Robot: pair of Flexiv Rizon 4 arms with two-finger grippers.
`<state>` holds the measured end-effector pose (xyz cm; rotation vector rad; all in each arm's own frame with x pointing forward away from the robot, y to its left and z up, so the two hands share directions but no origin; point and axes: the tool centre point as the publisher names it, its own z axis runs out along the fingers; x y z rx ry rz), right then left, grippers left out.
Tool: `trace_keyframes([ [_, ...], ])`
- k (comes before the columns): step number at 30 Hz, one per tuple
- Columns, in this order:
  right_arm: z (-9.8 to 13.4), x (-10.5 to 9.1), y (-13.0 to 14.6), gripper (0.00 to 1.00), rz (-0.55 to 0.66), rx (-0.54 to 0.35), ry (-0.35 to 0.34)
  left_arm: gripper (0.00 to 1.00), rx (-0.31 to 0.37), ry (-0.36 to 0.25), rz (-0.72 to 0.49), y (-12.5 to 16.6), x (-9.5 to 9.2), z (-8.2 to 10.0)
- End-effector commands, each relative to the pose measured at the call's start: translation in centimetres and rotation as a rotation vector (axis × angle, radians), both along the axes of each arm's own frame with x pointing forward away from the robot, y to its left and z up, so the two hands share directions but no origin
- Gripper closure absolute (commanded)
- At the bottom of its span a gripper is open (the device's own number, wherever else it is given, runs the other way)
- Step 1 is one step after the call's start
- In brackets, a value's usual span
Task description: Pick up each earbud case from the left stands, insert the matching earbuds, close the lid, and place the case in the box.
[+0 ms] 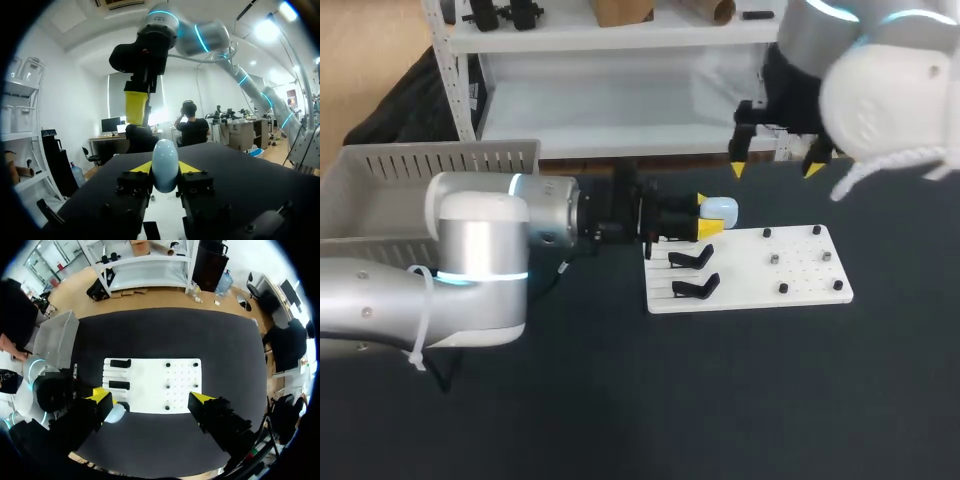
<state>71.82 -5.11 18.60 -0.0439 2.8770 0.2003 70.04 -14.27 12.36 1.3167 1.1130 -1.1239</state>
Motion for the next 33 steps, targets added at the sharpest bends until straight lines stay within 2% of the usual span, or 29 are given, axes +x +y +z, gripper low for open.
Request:
trace_keyframes([
  [1,-0.1,-1.5,-1.8,0.00,-0.029,0.070,-0.127,1.00,0.006,-0.017,0.057,2.6,-0.5,1.1],
  [5,-0.6,-1.6,-2.0,0.00,-0.034,0.076,-0.106,1.00,0.025,-0.040,0.104,4.6,-0.6,2.2],
  [20,-0.6,-1.6,-2.0,0.00,-0.034,0.076,-0.106,1.00,0.141,-0.109,0.271,12.1,-0.4,5.2],
  [26,-0.6,-1.6,-2.0,0.00,-0.034,0.076,-0.106,1.00,0.251,-0.122,0.330,15.7,-0.2,7.2],
  [33,-0.6,-1.6,-2.0,0.00,-0.034,0.076,-0.106,1.00,0.385,-0.078,0.490,20.9,0.6,8.3],
])
